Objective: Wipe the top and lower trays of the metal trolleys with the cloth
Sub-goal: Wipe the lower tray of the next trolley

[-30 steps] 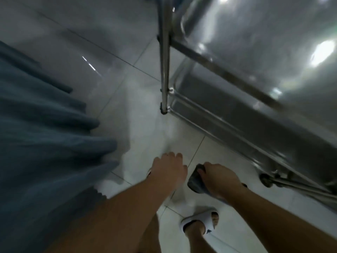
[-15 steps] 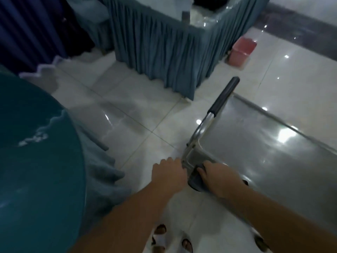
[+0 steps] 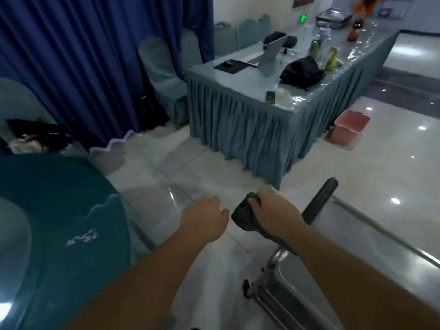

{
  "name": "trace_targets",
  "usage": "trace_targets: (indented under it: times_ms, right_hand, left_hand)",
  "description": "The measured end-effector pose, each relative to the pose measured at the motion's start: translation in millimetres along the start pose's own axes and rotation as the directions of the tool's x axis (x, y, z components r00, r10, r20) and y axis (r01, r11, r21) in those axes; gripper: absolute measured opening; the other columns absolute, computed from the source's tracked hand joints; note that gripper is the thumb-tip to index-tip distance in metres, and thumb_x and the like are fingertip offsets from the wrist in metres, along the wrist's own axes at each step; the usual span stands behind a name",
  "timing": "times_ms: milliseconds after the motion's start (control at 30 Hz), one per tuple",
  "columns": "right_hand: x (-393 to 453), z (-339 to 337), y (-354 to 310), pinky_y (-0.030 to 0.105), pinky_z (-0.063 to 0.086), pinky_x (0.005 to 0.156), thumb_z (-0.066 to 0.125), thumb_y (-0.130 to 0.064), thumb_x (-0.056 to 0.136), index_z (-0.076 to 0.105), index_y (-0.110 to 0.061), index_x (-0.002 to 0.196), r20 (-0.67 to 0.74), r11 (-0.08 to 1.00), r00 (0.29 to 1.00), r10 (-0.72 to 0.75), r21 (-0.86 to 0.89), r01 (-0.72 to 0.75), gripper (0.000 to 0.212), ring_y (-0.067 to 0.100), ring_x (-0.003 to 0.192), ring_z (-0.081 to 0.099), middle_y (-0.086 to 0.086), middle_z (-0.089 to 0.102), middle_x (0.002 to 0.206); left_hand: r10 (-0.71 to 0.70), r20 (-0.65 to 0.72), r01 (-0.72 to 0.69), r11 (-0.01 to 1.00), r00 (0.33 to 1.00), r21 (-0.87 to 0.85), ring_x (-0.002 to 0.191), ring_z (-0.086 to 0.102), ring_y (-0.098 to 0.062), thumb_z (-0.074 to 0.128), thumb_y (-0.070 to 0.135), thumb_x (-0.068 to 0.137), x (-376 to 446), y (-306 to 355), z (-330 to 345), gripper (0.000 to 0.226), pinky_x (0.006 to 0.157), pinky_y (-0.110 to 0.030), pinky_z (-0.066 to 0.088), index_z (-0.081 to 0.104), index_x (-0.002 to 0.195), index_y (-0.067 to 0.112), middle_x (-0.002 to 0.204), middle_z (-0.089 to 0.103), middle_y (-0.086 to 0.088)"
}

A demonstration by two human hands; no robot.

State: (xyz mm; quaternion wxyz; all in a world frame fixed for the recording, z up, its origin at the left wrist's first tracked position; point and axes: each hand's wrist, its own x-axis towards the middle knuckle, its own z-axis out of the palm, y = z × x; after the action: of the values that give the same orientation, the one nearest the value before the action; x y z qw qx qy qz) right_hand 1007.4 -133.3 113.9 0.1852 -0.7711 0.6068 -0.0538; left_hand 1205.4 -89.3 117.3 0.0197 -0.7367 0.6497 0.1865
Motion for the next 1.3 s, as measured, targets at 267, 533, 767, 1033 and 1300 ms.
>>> trace_targets:
  times_ms: [267,533,767,1033,1300]
  right_hand:
    - [136.6,-4.4,3.5,0.036,0.044,0.071,0.028,-0.048,0.11,0.049,-0.022,0.104,0.1,0.983,0.995,-0.018,-0.178,0.036,0.034,0.026,0.081,0.057,0.005,0.063,0.096]
    - [280.6,-17.1,19.4,0.023,0.038,0.064,0.03,-0.046,0.11,0.055,-0.018,0.114,0.038,0.957,0.985,0.169,-0.245,-0.154,0.038,0.017,0.072,0.056,0.002,0.058,0.089]
    - [340.5,-47.9,54.8,0.034,0.04,0.065,0.03,-0.055,0.106,0.051,-0.023,0.111,-0.123,0.897,0.913,0.389,-0.176,-0.406,0.039,0.027,0.088,0.067,0.002,0.067,0.098]
    - [383.2,-112.6,171.0,0.036,0.048,0.069,0.03,-0.052,0.108,0.05,-0.02,0.113,-0.165,0.775,0.78,0.604,-0.107,-0.623,0.037,0.03,0.091,0.068,0.005,0.069,0.102]
    - [427.3,-191.2,329.6,0.037,0.04,0.066,0.03,-0.041,0.111,0.05,-0.016,0.127,-0.177,0.735,0.746,0.642,-0.136,-0.664,0.037,0.031,0.094,0.064,0.006,0.057,0.104]
  left_hand:
    - [-0.05,-0.01,0.05,0.999,0.999,-0.014,0.131,0.054,-0.027,0.035,0.051,0.106,130.3,-40.4,-38.0,0.049,0.105,-0.044,0.045,0.051,0.144,0.024,0.145,0.054,-0.003]
    - [0.123,0.101,-0.129,0.991,0.987,0.048,0.122,0.055,-0.029,0.036,0.051,0.104,325.4,-58.4,-87.6,0.049,0.099,-0.044,0.046,0.054,0.139,0.022,0.137,0.055,-0.005]
    - [0.328,0.128,-0.34,0.937,0.936,0.082,0.126,0.054,-0.031,0.036,0.054,0.106,455.9,-8.3,-131.9,0.052,0.101,-0.044,0.044,0.054,0.141,0.019,0.14,0.055,-0.007]
    - [0.577,0.181,-0.604,0.774,0.796,0.189,0.125,0.053,-0.027,0.033,0.058,0.107,558.2,157.4,-134.8,0.051,0.102,-0.046,0.047,0.049,0.141,0.023,0.138,0.053,-0.004]
    - [0.682,0.231,-0.719,0.667,0.694,0.193,0.128,0.054,-0.031,0.035,0.054,0.106,645.7,365.3,-139.4,0.05,0.105,-0.047,0.045,0.053,0.14,0.02,0.143,0.054,-0.008]
